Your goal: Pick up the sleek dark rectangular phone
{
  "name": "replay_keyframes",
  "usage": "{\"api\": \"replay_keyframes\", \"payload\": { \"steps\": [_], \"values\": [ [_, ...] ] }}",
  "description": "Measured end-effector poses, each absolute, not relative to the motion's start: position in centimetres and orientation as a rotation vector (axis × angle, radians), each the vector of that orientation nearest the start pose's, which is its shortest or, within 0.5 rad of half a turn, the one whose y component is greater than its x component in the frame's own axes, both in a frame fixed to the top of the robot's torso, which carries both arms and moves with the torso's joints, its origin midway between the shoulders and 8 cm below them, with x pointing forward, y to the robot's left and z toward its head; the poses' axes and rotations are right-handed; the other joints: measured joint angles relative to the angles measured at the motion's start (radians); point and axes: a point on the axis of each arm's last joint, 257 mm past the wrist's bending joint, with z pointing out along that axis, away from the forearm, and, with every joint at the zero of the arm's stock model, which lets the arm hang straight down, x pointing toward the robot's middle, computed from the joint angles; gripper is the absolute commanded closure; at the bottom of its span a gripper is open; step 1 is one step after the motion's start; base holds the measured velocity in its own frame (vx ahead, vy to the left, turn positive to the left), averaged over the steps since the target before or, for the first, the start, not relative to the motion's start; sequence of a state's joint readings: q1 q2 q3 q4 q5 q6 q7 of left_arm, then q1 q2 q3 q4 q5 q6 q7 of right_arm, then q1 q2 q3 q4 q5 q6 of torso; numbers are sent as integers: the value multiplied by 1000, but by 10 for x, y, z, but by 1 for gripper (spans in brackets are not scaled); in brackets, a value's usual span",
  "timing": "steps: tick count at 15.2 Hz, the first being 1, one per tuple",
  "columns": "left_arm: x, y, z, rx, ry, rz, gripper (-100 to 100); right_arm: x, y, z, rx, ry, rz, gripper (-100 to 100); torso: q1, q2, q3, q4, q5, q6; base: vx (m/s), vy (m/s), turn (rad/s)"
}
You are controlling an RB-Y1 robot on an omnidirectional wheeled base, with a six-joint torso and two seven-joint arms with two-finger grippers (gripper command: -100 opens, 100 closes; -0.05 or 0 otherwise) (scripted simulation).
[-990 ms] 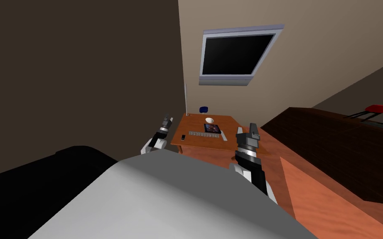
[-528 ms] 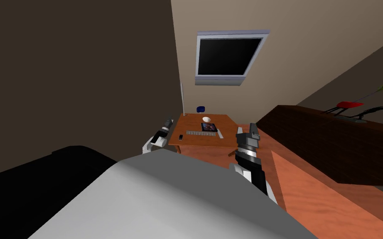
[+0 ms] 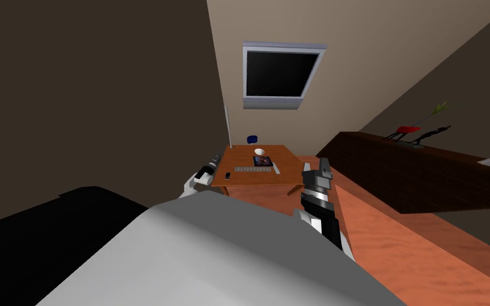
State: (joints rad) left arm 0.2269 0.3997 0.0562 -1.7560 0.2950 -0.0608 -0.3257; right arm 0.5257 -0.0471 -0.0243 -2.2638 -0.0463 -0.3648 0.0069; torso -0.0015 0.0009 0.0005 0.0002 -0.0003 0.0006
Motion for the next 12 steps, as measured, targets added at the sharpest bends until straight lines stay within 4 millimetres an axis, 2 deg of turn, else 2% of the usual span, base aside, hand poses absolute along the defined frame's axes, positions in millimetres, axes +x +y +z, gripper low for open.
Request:
{"api": "replay_keyframes", "payload": {
  "steps": [8, 12],
  "values": [
    [486, 400, -261, -939, 1514, -670, -100, 363, -297, -18, 789, 741, 1248, 0, 1, 0, 0, 0, 0, -1, -8, -19, -101],
    [485, 423, -294, -967, 1620, -564, -100, 363, -297, -18, 789, 741, 1248, 0, 0, 0, 0, 0, 0, 0, -7, -22, -141]
  ]
}}
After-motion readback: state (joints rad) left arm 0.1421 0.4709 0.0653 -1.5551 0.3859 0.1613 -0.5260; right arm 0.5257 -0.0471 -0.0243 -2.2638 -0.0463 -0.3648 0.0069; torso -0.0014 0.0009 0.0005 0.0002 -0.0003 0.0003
